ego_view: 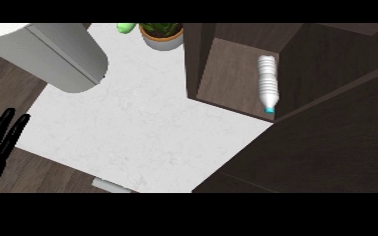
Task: Pick up the bottled water, place it into the cabinet and close the cabinet
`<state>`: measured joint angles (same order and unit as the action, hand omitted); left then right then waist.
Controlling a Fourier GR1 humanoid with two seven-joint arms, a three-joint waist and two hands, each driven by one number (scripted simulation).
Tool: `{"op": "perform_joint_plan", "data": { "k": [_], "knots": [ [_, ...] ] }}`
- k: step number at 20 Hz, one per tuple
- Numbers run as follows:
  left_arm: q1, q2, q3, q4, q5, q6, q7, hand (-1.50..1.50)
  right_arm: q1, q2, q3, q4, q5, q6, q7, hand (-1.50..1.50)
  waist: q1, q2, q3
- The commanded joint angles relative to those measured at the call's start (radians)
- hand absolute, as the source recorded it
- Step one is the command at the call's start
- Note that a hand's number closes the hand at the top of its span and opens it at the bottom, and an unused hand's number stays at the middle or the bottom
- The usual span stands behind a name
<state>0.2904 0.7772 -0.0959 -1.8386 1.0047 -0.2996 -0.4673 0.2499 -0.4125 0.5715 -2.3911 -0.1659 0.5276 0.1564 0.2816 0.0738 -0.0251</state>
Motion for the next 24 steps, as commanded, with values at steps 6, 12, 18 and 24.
{"op": "perform_joint_plan", "data": {
  "k": [6, 12, 18, 24],
  "knots": [
    [-0.013, 0.004, 0.002, 0.016, 0.012, -0.005, 0.015, -1.5, -0.25, 0.088, -0.039, 0.167, 0.013, -0.067, 0.205, 1.5, -0.008, -0.013, 0.003],
    [-0.008, 0.002, 0.007, 0.036, 0.017, -0.018, 0.011, -1.5, -0.435, 0.179, -0.09, 0.342, -0.015, -0.114, 0.3, 1.5, -0.002, -0.02, 0.007],
    [-0.009, -0.009, 0.013, 0.061, 0.019, -0.018, 0.005, -1.5, -0.65, 0.299, -0.134, 0.559, -0.033, -0.166, 0.386, 1.5, -0.025, -0.025, 0.012],
    [0.001, -0.012, 0.021, 0.065, 0.031, -0.017, 0.008, -1.5, -0.906, 0.409, -0.258, 0.78, 0.071, -0.359, 0.403, 1.5, -0.053, -0.034, 0.018]
  ]
}}
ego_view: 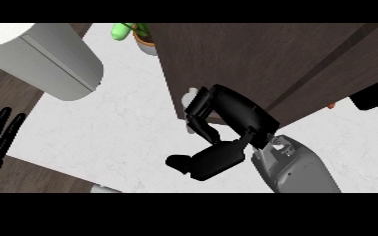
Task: Pick up the bottled water, place it into the cabinet and close the cabinet
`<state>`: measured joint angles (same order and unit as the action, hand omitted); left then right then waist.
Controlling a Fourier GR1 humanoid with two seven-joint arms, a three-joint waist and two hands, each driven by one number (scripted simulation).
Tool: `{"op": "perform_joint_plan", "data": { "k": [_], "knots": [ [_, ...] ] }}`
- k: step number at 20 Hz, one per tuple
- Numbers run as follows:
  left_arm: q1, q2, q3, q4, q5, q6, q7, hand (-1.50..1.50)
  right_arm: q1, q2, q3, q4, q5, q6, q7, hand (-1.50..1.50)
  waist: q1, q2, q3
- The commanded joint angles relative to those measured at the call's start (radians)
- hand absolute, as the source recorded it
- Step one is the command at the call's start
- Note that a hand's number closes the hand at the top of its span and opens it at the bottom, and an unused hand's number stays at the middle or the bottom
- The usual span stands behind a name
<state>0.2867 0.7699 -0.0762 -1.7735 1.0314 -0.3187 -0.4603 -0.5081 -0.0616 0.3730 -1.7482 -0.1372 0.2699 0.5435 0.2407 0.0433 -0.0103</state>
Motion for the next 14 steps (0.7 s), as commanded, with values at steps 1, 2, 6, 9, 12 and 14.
{"op": "perform_joint_plan", "data": {
  "k": [1, 2, 6, 9, 12, 14],
  "knots": [
    [0.007, -0.002, 0.013, 0.015, 0.005, 0.002, -0.003, -1.5, -0.187, 0.058, -0.059, 0.182, 0.048, -0.141, 0.019, 1.5, -0.021, -0.006, 0.003],
    [0.023, -0.011, 0.001, 0.027, -0.001, -0.011, -0.008, -1.5, -0.23, 0.059, -0.102, 0.206, 0.054, -0.179, 0.018, 1.5, -0.023, -0.006, 0.002],
    [0.018, 0.007, 0.025, 0.019, 0.005, -0.027, -0.008, -1.5, -0.355, 0.061, -0.135, 0.381, 0.063, -0.306, -0.038, 1.5, -0.021, -0.003, 0.005],
    [0.04, -0.008, 0.026, 0.016, 0.007, -0.026, -0.018, -1.5, -0.423, 0.061, -0.171, 0.468, 0.049, -0.357, -0.062, 1.5, -0.024, -0.005, 0.006],
    [0.03, -0.009, 0.027, 0.044, 0.0, -0.029, -0.017, -1.5, -0.459, 0.062, -0.203, 0.512, -0.004, -0.414, -0.064, -1.5, -0.052, -0.001, 0.006],
    [0.046, -0.021, 0.02, 0.023, 0.004, -0.035, -0.024, -1.5, -0.455, 0.062, -0.212, 0.531, -0.034, -0.463, -0.082, -1.5, -0.041, -0.003, 0.008]
  ]
}}
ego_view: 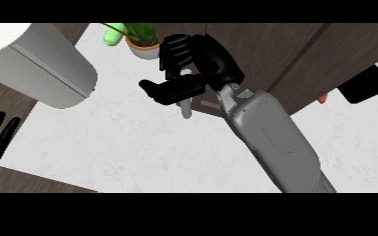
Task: Pick up the bottled water, place it into the cabinet and close the cabinet
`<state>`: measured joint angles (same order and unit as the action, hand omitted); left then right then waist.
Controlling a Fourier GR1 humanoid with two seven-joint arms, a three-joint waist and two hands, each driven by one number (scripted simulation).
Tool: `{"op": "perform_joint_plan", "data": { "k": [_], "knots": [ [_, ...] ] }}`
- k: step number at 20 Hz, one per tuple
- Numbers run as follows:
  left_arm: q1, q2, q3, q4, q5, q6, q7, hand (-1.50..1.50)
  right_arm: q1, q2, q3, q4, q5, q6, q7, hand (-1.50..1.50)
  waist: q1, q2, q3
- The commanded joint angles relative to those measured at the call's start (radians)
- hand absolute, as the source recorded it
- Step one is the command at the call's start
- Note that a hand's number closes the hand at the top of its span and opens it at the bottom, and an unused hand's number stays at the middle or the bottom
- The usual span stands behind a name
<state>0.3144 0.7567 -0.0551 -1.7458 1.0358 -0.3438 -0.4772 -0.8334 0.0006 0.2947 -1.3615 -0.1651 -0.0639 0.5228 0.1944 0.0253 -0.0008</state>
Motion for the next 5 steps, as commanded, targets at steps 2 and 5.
{"op": "perform_joint_plan", "data": {
  "k": [2, 5],
  "knots": [
    [0.008, -0.002, 0.014, 0.017, 0.004, -0.017, -0.008, -1.5, -0.153, -0.001, -0.112, 0.177, -0.024, -0.151, -0.078, -1.5, -0.009, 0.016, -0.002],
    [0.012, 0.004, 0.027, 0.023, 0.021, -0.027, -0.004, -1.5, -0.177, -0.001, -0.101, 0.215, -0.059, -0.173, -0.095, -1.5, -0.011, 0.016, -0.002]
  ]
}}
